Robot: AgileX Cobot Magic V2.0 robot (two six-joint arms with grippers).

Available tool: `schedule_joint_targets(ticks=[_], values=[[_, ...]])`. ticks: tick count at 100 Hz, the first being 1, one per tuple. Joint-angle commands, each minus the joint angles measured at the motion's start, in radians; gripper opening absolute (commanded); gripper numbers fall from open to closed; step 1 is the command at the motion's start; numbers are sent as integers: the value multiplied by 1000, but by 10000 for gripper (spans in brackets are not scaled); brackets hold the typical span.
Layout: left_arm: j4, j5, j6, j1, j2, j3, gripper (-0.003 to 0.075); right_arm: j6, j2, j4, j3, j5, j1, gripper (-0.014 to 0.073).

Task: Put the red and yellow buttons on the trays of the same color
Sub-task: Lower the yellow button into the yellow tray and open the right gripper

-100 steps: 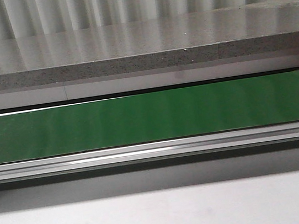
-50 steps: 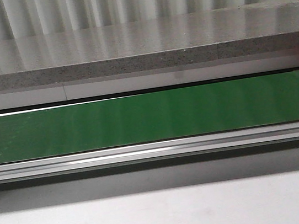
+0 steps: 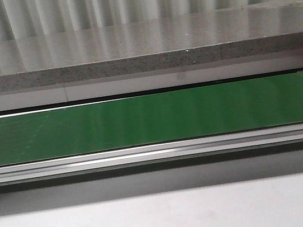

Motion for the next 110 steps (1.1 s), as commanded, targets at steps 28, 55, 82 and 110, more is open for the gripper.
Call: schedule_joint_targets(ticks=[28,55,82,110], values=[[4,-76,-1,-11,3,-25,-20,110,-158,-81,-35,2,-337,119],[4,-76,-1,-11,3,-25,-20,161,-152,-82,-33,-93,-501,119],[4,-76,-1,-11,3,-25,-20,198,-110,-91,-33,-123,-567,119],[4,-76,-1,-11,3,-25,-20,208,-62,-109,-33,-126,-602,119]])
